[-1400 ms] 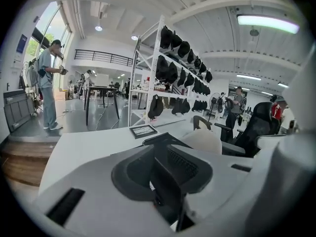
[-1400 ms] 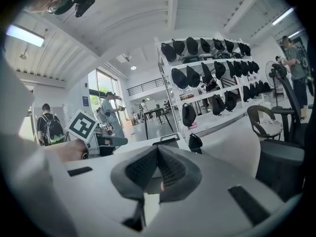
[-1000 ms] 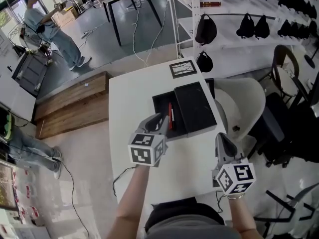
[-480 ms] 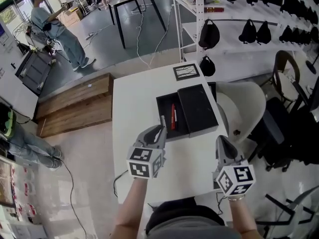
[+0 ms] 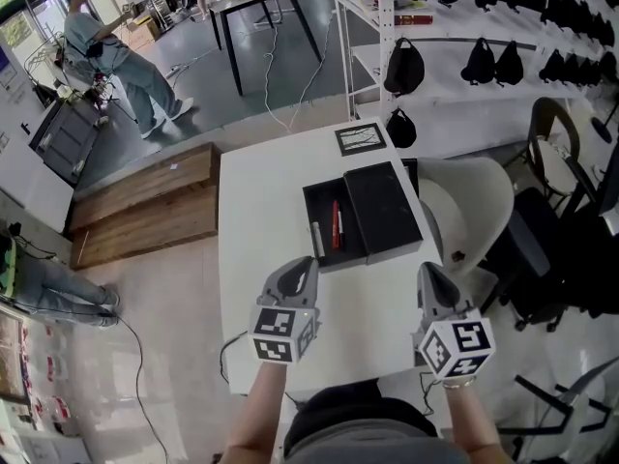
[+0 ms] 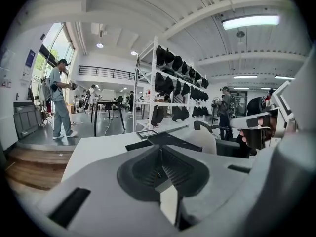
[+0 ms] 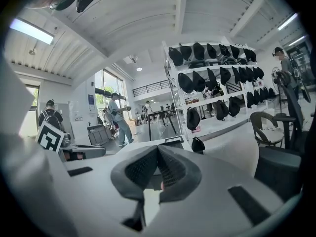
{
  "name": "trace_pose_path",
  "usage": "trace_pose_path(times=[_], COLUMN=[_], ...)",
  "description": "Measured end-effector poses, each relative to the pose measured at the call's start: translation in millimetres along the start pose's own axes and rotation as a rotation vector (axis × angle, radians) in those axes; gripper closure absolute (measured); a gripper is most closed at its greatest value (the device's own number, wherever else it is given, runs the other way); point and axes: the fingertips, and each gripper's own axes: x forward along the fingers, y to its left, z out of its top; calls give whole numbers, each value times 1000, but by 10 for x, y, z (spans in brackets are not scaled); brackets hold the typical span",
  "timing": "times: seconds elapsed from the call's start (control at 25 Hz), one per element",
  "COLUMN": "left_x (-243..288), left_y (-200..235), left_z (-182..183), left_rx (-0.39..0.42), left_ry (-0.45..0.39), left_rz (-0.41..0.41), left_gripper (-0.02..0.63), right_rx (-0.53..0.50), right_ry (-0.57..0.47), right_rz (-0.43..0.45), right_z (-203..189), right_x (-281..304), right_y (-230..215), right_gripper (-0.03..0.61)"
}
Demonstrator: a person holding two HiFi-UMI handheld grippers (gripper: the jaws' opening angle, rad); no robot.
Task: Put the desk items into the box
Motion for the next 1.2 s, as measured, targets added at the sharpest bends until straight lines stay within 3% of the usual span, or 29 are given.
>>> trace_pose_path(times=[0.52,1.2], left_x=[-207,-285], left_y=[-13,45], left_z=[88,55], left_rx=[-19,-50], left_ry=[-92,-99], left_rz=[-20,9], left_gripper=[607,606], right_rx=[-2,-29], right_ry=[-2,-13], right_rz=[23,44], right_z=[-16,40], right_x=[-15,-97], right_y=[60,91], right_gripper=[575,577])
